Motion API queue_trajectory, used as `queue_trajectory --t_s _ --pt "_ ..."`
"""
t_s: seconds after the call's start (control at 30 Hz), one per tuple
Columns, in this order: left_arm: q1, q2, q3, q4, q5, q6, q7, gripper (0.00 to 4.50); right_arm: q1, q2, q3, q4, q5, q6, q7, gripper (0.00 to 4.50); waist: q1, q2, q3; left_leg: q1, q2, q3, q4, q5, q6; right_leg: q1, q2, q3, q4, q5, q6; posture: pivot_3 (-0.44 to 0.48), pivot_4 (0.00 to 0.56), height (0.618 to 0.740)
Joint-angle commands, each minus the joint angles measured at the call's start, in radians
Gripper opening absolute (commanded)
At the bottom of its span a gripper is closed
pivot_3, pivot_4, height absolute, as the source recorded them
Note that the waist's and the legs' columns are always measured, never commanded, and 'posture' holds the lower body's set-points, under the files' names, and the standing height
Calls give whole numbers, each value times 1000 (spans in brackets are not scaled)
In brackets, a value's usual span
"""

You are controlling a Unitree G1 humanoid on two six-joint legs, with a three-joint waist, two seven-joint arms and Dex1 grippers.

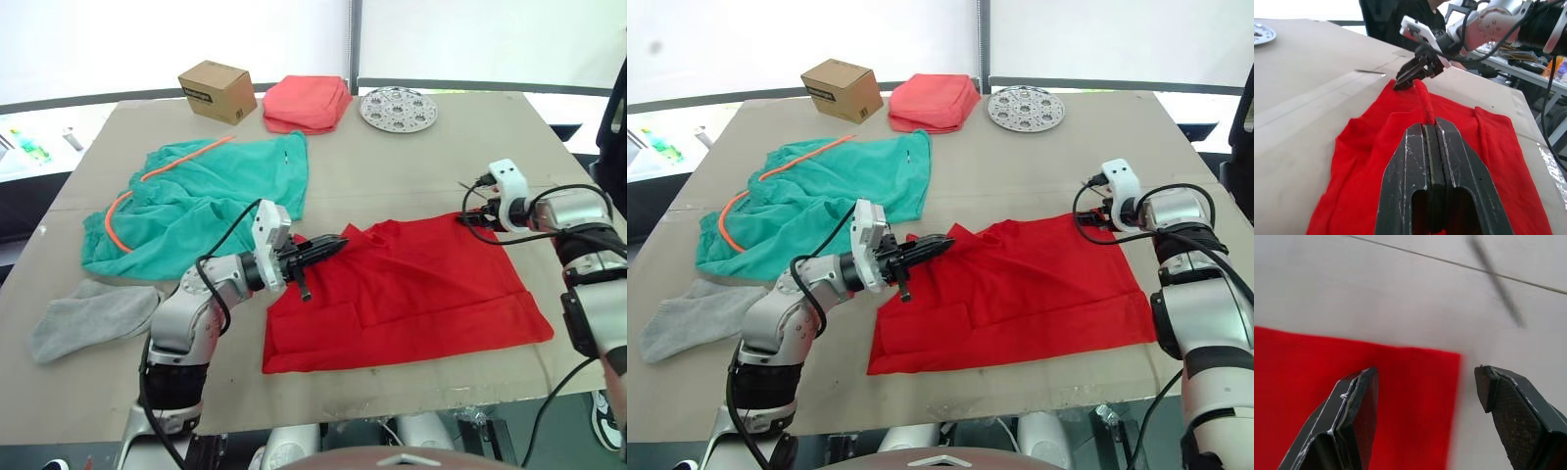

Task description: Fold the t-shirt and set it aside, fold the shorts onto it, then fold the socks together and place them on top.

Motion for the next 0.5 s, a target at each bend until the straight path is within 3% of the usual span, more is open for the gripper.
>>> queue_trajectory --t_s 0.03,0.1,0.27,0.5 --pt "20 12 22 -75 -35 2 38 18 -5 10 -32 -11 -19 -28 50 3101 0 0 0 0 0 0 0 0 0 0 0 0 0 0 0 0 150 740" --pt "28 20 18 -83 -39 1 44 0 0 14 -38 -8 -34 -39 64 2558 2 0 0 0 0 0 0 0 0 0 0 0 0 0 0 0 150 740" --pt "34 36 12 -77 -46 -11 52 0 7 5 -44 -5 -83 -76 57 109 1 0 0 0 -1 0 0 0 0 0 0 0 0 0 0 0 150 740" --pt "24 44 -2 -45 -40 -36 45 0 48 -31 -56 -68 -127 -114 36 34 3 0 0 0 -1 0 0 0 0 0 0 0 0 0 0 0 150 740"
